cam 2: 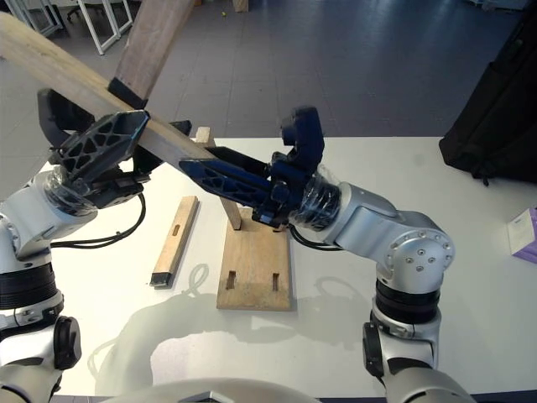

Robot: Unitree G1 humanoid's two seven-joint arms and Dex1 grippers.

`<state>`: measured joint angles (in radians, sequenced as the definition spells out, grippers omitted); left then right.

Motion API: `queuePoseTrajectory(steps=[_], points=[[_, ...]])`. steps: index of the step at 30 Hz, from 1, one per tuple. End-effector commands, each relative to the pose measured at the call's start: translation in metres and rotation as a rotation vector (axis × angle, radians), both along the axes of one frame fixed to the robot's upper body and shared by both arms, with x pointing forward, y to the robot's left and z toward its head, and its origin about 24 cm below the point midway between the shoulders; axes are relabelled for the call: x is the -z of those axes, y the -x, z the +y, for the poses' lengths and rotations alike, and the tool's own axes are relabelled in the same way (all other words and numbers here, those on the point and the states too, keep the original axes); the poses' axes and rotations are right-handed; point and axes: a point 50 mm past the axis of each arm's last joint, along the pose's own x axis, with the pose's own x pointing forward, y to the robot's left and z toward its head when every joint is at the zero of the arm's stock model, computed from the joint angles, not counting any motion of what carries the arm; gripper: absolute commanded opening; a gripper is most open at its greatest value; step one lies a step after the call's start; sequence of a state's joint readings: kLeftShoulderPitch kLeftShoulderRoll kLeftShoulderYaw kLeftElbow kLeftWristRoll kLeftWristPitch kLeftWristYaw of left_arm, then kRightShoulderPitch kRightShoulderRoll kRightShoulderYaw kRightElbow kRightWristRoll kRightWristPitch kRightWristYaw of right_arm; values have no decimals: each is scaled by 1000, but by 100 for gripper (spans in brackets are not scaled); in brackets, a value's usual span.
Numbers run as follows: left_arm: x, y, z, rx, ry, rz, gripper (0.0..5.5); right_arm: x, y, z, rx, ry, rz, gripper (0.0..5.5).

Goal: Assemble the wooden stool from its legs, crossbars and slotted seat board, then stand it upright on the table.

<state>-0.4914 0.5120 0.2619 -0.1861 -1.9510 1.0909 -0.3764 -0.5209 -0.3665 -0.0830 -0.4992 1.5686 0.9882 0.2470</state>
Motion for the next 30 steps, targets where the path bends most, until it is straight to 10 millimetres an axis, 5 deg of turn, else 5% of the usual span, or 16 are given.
queuePoseTrajectory(steps=[1, 5, 9, 15, 18, 22, 30], points=[[-8, 4, 2, 32, 34, -44, 262, 9, -4, -5, 45, 63, 18, 200], [-5, 7, -3, 73, 39, -50, 257, 14, -4, -6, 52, 121, -4, 200], [-6, 7, 2, 48, 52, -55, 244, 13, -6, -11, 63, 117, 8, 305], [-1, 9, 22, -95, -94, -121, 213, 9, 0, -78, 217, 216, 15, 432], [22, 16, 22, -123, -338, -204, 204, 23, 0, -90, 323, 308, 23, 495], [72, 11, 14, -174, -635, -382, 204, 61, 1, -87, 370, 451, 79, 495], [107, 9, -4, -229, -541, -737, 204, 104, -2, -100, 402, 611, 135, 495]])
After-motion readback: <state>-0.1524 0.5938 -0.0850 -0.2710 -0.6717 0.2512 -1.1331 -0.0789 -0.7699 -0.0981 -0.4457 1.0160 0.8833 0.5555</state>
